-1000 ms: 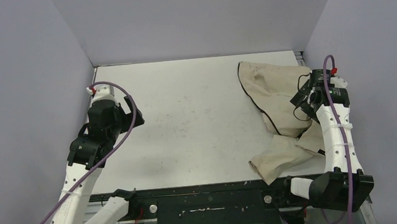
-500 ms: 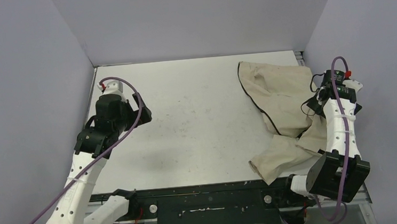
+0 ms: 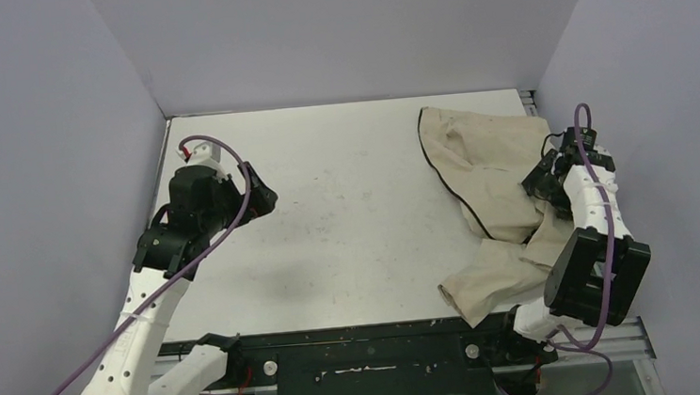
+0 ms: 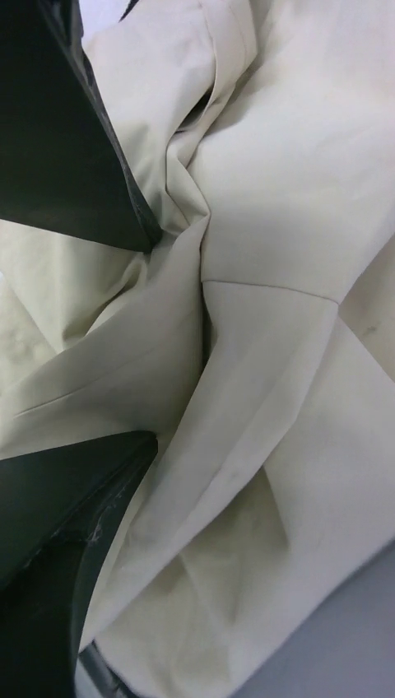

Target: Zip up the jacket

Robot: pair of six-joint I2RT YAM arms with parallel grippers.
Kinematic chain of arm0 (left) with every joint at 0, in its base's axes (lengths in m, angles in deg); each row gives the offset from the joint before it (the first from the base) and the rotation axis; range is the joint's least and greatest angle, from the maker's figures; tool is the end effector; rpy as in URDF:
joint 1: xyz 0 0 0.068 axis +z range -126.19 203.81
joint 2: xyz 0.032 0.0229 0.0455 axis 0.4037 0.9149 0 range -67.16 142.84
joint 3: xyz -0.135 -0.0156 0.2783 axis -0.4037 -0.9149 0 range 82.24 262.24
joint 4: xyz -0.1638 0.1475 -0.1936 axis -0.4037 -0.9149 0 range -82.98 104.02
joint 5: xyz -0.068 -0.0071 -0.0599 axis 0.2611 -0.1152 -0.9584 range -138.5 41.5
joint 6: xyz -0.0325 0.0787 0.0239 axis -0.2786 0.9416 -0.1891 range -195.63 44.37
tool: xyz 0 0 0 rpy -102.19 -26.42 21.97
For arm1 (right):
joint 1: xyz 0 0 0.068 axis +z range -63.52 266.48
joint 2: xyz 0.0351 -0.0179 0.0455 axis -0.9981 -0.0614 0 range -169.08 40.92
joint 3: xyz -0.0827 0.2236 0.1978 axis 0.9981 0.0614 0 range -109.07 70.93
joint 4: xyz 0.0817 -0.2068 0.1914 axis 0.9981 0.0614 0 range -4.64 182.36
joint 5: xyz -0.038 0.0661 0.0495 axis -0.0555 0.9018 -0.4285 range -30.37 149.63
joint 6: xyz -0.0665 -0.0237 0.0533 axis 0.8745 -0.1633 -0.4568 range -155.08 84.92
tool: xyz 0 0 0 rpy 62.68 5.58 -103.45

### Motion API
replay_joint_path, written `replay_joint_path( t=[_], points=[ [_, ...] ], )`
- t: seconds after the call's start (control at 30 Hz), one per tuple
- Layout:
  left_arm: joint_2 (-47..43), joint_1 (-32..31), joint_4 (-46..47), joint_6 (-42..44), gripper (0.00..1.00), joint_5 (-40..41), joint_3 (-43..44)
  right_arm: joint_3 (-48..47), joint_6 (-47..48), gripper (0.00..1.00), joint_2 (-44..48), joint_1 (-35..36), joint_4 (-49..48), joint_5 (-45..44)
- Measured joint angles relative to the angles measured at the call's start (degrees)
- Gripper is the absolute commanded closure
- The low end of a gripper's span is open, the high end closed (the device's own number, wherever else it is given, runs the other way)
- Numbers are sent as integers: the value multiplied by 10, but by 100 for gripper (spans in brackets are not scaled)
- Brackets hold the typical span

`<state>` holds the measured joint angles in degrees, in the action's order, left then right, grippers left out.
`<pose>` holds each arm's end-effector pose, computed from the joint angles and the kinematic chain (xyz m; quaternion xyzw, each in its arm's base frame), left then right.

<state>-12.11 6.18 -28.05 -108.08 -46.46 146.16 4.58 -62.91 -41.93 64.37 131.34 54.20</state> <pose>0.2304 -0.0703 0.3798 -0.1219 0.8711 -0.1871 0.4375 0.3096 -0.1337 0.2565 0.4198 0.8747 -0.0341 0.2396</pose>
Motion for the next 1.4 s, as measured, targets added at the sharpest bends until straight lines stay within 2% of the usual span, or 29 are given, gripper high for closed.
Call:
replay_joint_path(
  t=[0.1,0.3,0.4,0.5,0.7,1.0,1.1,1.13,1.17,1.2,1.23,1.27,1.3,1.4],
  points=[
    [-9,0,0,1,3,2,0,21,4,46,-17,0,-25,33],
    [-28,0,-2,1,3,16,0,27,18,72,0,12,-32,64],
    [-31,0,-2,1,3,24,0,16,27,82,33,44,-31,79],
    [-31,0,-3,1,3,33,0,-23,31,98,66,117,-33,89],
    [-31,0,-16,1,3,57,3,-112,12,100,78,306,-70,138],
    [-64,0,-30,-2,3,82,7,-117,-40,100,76,564,-104,163],
    [-70,0,-31,-3,3,85,7,-130,-42,90,66,664,-110,159],
    [-70,0,-31,-3,3,86,7,-134,-41,81,62,699,-112,157],
    [-70,0,-32,-4,3,87,7,-137,-41,68,59,729,-114,154],
    [-69,0,-32,-4,3,89,7,-138,-42,50,57,755,-115,148],
    [-69,0,-32,-4,3,90,7,-139,-45,37,57,773,-114,142],
    [-69,0,-32,-4,3,92,6,-139,-50,28,57,781,-113,133],
    [-69,0,-31,-4,3,93,5,-139,-51,24,59,784,-111,115],
    [-70,0,-31,-4,3,95,-3,-137,-61,19,74,753,-90,57]
  ],
)
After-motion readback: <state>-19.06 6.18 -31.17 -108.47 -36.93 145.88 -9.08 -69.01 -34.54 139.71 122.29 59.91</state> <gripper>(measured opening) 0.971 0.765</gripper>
